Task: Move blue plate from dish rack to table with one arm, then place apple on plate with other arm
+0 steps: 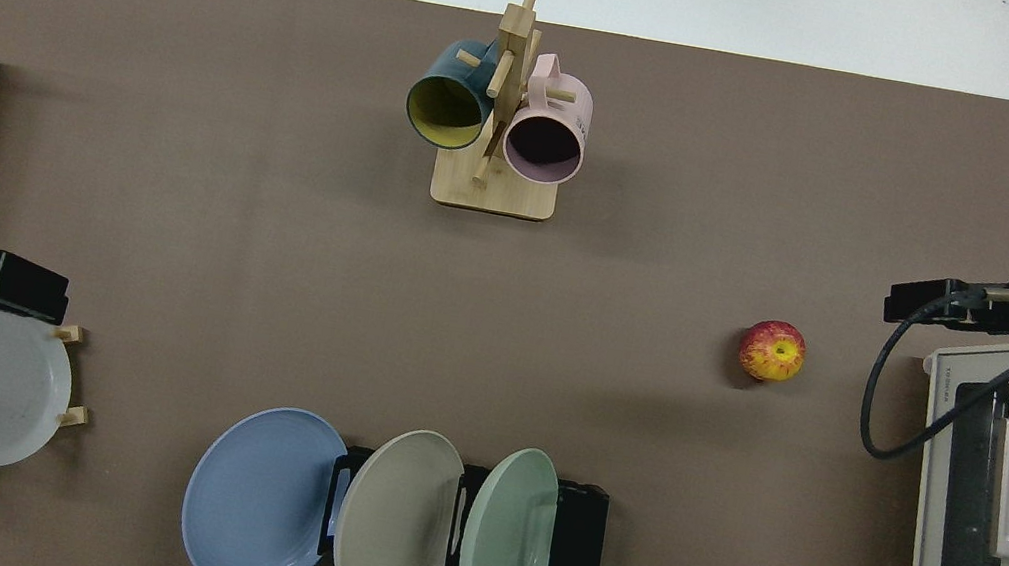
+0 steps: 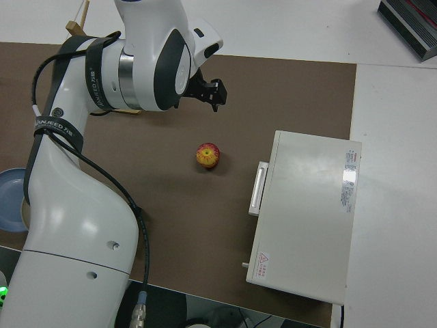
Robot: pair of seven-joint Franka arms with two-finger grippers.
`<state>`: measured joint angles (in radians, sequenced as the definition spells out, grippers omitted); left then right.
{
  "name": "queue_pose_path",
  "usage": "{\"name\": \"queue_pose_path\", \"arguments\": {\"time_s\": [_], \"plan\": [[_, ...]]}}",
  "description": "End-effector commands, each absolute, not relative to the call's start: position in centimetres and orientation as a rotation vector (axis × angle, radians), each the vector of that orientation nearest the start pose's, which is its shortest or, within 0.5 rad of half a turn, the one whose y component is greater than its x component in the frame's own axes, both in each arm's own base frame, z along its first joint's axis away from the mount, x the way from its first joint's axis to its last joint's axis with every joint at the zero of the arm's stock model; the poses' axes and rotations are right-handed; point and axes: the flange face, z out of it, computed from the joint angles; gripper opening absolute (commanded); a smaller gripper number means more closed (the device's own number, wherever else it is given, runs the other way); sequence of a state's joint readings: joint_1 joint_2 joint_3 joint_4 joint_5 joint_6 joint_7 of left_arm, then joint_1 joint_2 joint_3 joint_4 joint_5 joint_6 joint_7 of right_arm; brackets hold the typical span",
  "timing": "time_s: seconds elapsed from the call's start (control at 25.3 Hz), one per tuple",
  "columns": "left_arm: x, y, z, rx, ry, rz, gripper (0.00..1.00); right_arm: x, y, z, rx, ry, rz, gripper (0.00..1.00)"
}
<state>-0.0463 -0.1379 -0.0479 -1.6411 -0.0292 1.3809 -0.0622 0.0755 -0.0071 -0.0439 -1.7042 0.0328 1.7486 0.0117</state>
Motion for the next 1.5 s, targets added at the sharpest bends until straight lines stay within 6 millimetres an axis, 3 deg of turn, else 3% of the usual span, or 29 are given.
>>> {"name": "queue_pose_path", "arguments": {"time_s": [0.0, 0.79, 0.91, 1.23, 1.34, 1.46], "plan": [[47.9, -5.2, 64.9, -3.150, 0.061, 0.155, 1.00, 55.6, 2.1, 58.2, -3.105, -0.009, -0.070, 1.00], [48.9, -5.2, 66.2, -3.150, 0.055, 0.123, 1.00, 55.6, 2.2, 57.7, -3.097, -0.002, -0.067, 1.00], [49.9, -5.0, 66.2, -3.141, 0.053, 0.126, 1.00, 55.8, 3.7, 57.5, -3.105, -0.020, -0.071, 1.00], [50.7, -4.9, 66.7, -3.138, 0.050, 0.121, 1.00, 57.9, 3.7, 56.5, -3.116, 0.028, -0.062, 1.00], [50.4, -6.0, 66.6, -3.141, 0.077, 0.117, 1.00, 59.2, 3.7, 55.9, -3.119, 0.027, -0.060, 1.00], [50.1, -6.5, 65.9, -3.139, 0.087, 0.136, 1.00, 60.2, 4.2, 54.3, -3.137, 0.009, -0.046, 1.00]]}}
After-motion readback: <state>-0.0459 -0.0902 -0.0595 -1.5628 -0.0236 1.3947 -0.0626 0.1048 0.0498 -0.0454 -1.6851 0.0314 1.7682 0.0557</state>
